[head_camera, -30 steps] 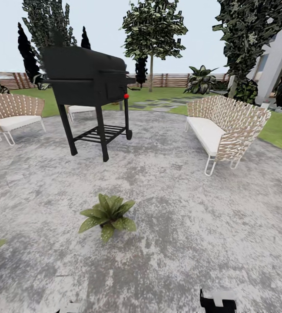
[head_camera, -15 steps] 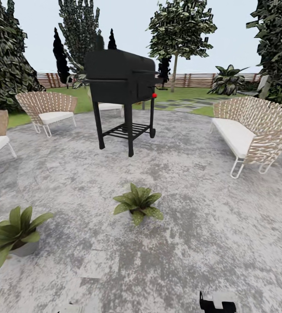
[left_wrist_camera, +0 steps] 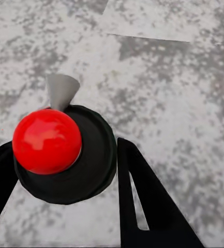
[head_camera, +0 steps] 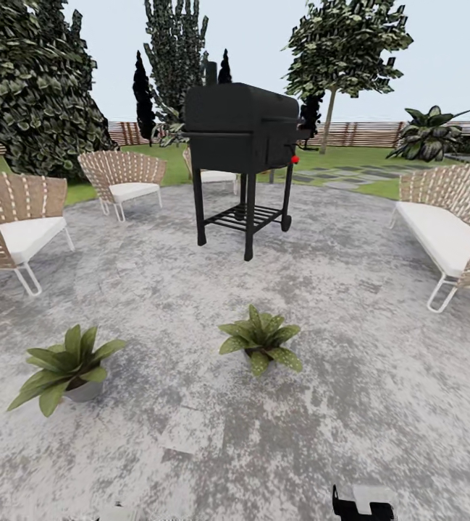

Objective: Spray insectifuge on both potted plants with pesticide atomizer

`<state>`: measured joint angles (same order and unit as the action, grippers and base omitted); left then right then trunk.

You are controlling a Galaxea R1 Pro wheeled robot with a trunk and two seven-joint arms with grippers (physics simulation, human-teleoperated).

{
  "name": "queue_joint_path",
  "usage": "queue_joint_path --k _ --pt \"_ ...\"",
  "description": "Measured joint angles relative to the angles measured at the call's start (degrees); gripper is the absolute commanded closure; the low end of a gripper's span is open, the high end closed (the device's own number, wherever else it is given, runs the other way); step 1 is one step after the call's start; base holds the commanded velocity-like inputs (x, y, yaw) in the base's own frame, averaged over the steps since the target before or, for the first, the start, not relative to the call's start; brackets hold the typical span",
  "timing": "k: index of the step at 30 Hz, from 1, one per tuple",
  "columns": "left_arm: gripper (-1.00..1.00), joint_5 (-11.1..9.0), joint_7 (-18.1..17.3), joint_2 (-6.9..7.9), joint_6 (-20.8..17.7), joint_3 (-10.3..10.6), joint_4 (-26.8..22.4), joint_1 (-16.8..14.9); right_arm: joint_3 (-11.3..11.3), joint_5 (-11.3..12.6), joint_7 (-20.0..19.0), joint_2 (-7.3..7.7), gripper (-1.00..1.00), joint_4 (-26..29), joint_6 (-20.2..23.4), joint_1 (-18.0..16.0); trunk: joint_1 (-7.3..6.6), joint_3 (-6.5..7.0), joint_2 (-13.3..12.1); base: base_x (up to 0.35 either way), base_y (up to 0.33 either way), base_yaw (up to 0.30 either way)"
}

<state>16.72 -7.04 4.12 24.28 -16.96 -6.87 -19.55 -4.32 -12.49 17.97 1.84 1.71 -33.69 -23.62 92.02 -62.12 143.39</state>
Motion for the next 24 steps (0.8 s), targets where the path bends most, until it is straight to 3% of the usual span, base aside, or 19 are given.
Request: queue_joint_path --k 6,24 --pt "1.00 -0.30 1.74 -0.06 0.06 -1.85 0.01 0.00 0.00 0.00 0.01 -0.08 -1.00 0.00 0.00 0.00 0.00 0.00 0.00 0.000 0.000 0.279" --pt "1.00 -0.33 1.88 -0.27 0.07 -2.04 -0.01 0.00 0.02 0.00 -0.08 -0.18 -1.00 -0.08 0.00 0.00 0.00 0.00 0.00 -0.003 0.009 0.279"
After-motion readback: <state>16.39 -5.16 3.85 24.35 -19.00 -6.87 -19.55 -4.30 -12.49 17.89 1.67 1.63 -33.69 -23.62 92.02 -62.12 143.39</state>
